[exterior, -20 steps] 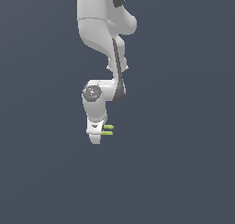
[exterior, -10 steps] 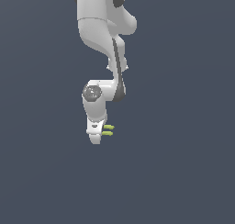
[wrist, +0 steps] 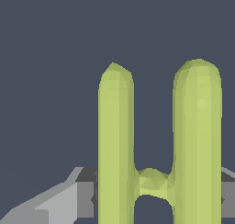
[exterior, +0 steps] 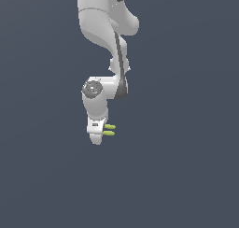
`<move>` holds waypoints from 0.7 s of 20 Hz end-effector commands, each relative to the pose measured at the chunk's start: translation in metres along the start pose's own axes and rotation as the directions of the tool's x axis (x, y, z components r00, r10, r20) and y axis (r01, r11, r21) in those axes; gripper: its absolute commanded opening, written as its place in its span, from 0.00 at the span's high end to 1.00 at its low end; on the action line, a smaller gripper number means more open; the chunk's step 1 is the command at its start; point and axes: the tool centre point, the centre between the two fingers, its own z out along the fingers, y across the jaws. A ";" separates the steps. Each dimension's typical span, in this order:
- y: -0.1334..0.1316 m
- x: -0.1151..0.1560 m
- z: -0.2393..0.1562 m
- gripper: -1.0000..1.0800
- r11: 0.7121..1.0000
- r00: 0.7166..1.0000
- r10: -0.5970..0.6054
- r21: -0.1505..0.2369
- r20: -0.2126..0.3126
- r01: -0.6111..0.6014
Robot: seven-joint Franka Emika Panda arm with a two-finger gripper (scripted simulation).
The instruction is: Pick up the object and move it to a goal position.
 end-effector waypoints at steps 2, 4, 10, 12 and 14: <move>-0.001 -0.001 -0.023 1.00 1.000 1.000 0.000 -0.001 0.001 0.000; -0.002 -0.001 -0.040 1.00 1.000 1.000 0.000 -0.001 0.001 0.000; -0.005 -0.003 -0.103 1.00 1.000 1.000 -0.001 0.000 0.001 0.001; -0.006 -0.004 -0.128 1.00 1.000 1.000 -0.001 0.000 0.001 0.001; -0.007 -0.005 -0.153 1.00 1.000 1.000 -0.002 0.000 0.000 0.002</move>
